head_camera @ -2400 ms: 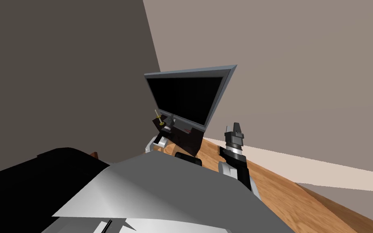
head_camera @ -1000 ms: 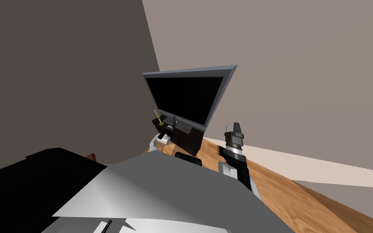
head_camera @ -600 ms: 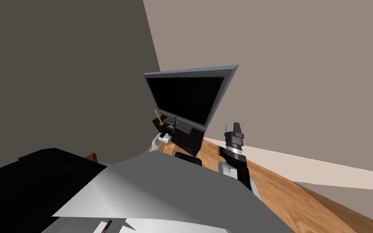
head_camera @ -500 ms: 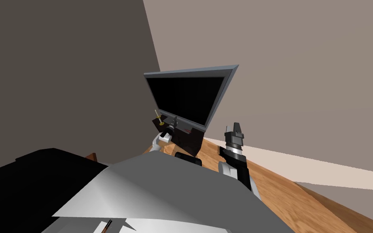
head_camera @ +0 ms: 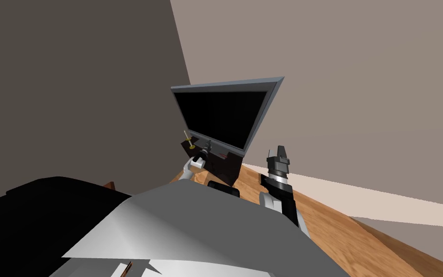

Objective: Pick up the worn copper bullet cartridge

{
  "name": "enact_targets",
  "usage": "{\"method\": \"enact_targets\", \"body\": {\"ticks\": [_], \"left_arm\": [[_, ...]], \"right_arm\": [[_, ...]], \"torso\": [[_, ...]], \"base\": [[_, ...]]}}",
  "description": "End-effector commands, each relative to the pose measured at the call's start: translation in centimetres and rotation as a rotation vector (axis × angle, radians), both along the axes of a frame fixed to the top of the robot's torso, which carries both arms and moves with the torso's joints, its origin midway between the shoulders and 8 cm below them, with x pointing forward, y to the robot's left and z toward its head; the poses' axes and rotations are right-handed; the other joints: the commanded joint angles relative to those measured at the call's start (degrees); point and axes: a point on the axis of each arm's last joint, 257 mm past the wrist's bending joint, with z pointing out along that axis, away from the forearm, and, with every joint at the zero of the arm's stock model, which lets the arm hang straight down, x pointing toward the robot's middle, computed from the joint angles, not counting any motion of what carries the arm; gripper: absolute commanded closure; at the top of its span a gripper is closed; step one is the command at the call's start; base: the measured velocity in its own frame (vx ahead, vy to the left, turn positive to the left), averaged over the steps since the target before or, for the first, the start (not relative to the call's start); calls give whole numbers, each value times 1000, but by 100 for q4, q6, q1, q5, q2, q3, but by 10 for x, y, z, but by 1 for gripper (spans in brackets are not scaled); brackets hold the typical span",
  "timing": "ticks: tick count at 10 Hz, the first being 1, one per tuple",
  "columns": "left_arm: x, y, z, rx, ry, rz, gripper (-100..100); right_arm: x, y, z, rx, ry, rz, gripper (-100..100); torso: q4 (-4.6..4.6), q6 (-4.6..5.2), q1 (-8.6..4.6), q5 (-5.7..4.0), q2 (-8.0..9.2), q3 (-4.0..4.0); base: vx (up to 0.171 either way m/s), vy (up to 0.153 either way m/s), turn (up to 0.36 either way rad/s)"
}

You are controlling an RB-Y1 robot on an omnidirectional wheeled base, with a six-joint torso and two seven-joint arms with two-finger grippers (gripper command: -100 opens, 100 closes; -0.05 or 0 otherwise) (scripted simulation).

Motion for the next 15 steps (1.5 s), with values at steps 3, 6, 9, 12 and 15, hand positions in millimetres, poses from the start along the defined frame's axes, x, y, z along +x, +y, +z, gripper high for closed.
{"method": "enact_targets", "body": {"ticks": [3, 6, 9, 12, 15], "left_arm": [[0, 0, -1, 0, 2, 0, -100], [0, 0, -1, 0, 2, 0, -100], [7, 1, -18, -9, 64, 6, -100], [12, 2, -34, -19, 124, 12, -100], [18, 3, -51, -31, 194, 20, -100]], "right_arm": [[0, 0, 0, 0, 0, 0, 0], [0, 0, 0, 0, 0, 0, 0], [0, 0, 0, 0, 0, 0, 0], [0, 0, 0, 0, 0, 0, 0], [0, 0, 0, 0, 0, 0, 0]], "torso": [[-1, -1, 6, 1, -4, -2], [1, 0, 0, 0, 2, 1], [0, 2, -4, -1, 1, 0], [0, 1, -2, -1, 0, 0], [-1, 1, 9, 1, -7, -4]], "base": [[2, 3, 8], [0, 0, 1], [-5, -11, -55], [-2, -9, -67], [14, 39, -170]]}}
